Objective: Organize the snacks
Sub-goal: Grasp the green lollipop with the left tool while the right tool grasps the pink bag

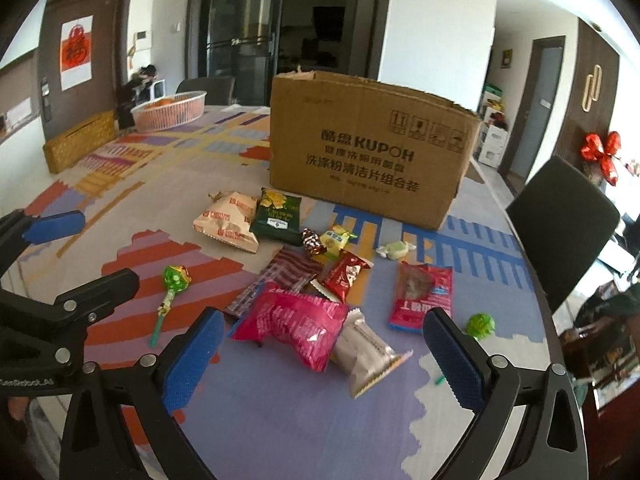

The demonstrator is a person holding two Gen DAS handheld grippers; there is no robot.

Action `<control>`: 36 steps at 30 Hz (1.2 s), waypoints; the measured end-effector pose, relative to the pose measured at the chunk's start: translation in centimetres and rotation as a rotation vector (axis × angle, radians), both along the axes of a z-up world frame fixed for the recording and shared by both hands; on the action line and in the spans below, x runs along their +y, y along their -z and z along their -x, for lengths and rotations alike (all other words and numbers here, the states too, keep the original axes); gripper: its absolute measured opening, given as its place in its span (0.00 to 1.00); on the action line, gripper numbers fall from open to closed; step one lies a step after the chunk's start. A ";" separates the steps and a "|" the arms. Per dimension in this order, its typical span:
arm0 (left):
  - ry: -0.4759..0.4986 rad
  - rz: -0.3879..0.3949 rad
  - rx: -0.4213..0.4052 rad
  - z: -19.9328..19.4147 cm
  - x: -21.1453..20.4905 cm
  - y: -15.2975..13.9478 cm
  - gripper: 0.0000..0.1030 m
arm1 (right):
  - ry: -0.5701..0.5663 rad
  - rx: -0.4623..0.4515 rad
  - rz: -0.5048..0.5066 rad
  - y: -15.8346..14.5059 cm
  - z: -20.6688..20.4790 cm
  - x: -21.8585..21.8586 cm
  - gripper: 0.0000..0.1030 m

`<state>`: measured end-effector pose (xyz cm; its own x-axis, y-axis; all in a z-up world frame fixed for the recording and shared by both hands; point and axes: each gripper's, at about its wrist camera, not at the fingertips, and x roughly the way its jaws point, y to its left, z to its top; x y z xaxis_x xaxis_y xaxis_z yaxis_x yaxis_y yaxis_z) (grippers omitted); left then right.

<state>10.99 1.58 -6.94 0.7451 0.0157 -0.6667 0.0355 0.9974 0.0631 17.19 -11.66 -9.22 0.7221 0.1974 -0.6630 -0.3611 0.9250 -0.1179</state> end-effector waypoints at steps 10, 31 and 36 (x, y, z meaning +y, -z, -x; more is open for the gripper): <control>0.021 0.017 0.109 -2.2 -0.6 2.5 0.66 | -0.138 0.057 0.071 1.6 -2.0 1.1 0.89; 0.031 0.064 0.196 -5.0 -0.9 4.4 0.52 | -0.396 0.185 0.163 2.7 -4.6 3.0 0.61; 0.037 0.099 0.223 -5.5 -0.9 4.8 0.43 | -0.453 0.209 0.199 2.7 -5.7 3.5 0.61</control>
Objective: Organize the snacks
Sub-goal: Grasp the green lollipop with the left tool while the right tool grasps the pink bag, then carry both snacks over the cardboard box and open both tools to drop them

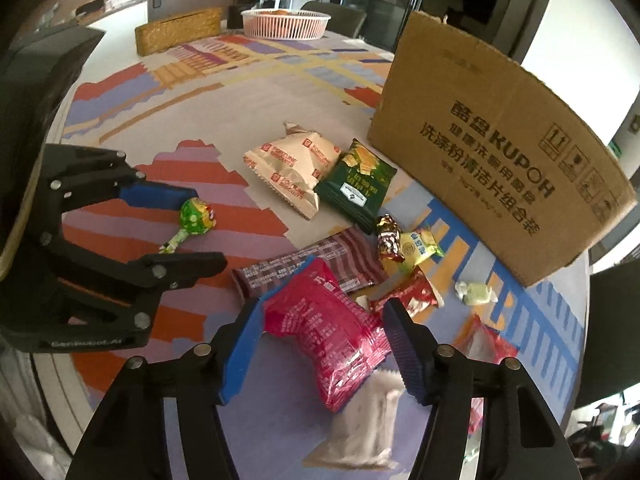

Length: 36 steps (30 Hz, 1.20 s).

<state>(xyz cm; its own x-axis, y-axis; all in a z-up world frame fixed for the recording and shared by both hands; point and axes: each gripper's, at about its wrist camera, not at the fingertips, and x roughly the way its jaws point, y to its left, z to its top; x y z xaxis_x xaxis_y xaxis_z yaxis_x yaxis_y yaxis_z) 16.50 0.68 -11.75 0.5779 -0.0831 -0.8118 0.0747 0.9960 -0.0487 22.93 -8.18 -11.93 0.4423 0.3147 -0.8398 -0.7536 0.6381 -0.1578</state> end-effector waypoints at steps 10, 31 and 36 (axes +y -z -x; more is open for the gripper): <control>-0.015 0.019 0.004 -0.6 0.6 0.2 0.26 | 0.042 0.111 -0.047 0.6 -1.7 0.0 0.61; -0.012 0.039 -0.050 0.5 0.5 -2.1 0.24 | 0.227 0.089 -0.203 -0.7 -0.2 -1.9 0.37; 0.006 0.038 -0.084 0.5 0.3 -3.5 0.24 | 0.253 0.036 -0.230 -2.0 0.2 -2.1 0.37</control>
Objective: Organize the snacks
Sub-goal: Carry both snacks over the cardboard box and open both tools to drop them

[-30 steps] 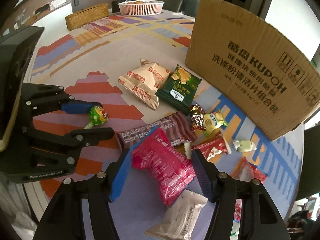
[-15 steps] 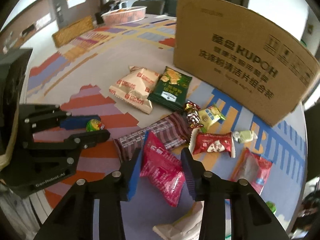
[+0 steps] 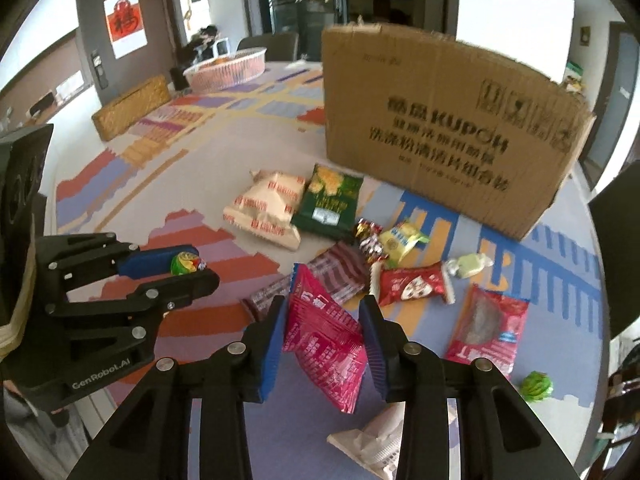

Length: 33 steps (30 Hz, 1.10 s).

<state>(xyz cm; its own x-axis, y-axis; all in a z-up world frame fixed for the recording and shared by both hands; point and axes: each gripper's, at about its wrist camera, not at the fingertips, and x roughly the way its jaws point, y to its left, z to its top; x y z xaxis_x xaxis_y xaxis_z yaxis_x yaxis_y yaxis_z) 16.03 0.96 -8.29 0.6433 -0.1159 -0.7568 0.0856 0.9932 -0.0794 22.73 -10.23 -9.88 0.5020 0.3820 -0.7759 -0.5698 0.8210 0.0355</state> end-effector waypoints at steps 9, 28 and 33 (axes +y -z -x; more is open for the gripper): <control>0.040 0.020 -0.077 -0.7 -0.3 -3.5 0.24 | 0.097 -0.104 -0.074 -3.4 0.4 -1.3 0.37; 0.108 -0.020 -0.249 -6.3 -1.2 -11.3 0.24 | 0.190 -0.307 -0.146 -11.1 -1.8 -2.7 0.37; 0.126 -0.013 -0.244 -9.4 -1.5 -12.8 0.24 | 0.223 -0.337 -0.156 -12.6 -3.8 -3.4 0.37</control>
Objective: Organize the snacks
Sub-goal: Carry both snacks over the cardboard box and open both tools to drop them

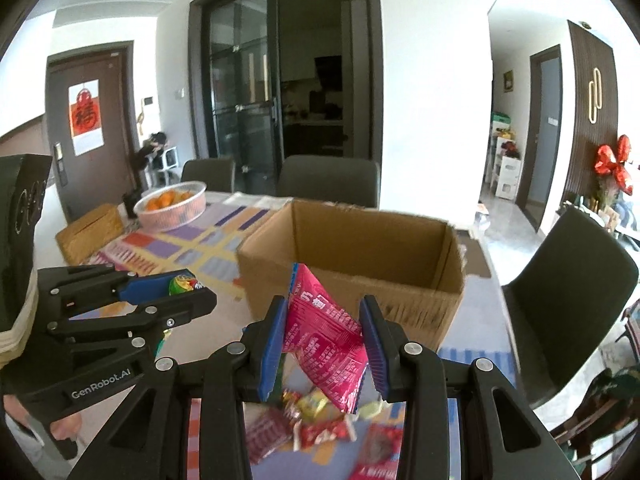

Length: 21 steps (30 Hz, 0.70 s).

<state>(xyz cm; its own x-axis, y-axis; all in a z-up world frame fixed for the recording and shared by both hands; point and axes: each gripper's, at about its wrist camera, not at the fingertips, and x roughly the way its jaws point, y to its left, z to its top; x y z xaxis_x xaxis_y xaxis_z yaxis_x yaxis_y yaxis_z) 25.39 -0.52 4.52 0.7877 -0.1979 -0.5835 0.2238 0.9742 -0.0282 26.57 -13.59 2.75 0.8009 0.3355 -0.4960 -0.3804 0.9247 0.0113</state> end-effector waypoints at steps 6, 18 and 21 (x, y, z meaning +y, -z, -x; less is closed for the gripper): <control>-0.001 -0.026 -0.005 -3.7 -0.5 -1.7 0.24 | 0.027 -0.013 -0.006 -1.6 -3.0 -0.6 0.37; -0.030 -0.090 0.024 -11.7 -1.2 -3.4 0.24 | 0.061 0.037 0.040 -3.8 -9.5 -0.5 0.38; -0.036 -0.104 0.039 -13.1 -1.2 -2.7 0.24 | 0.064 0.052 0.061 -4.0 -11.0 -0.3 0.38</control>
<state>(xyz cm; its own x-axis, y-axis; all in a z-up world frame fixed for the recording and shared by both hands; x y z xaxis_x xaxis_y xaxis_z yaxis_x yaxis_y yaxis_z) 38.49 -1.75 7.25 0.7693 -0.1065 -0.6300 0.1889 0.9798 0.0651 37.52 -13.84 6.72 0.7923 0.2520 -0.5557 -0.3205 0.9469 -0.0276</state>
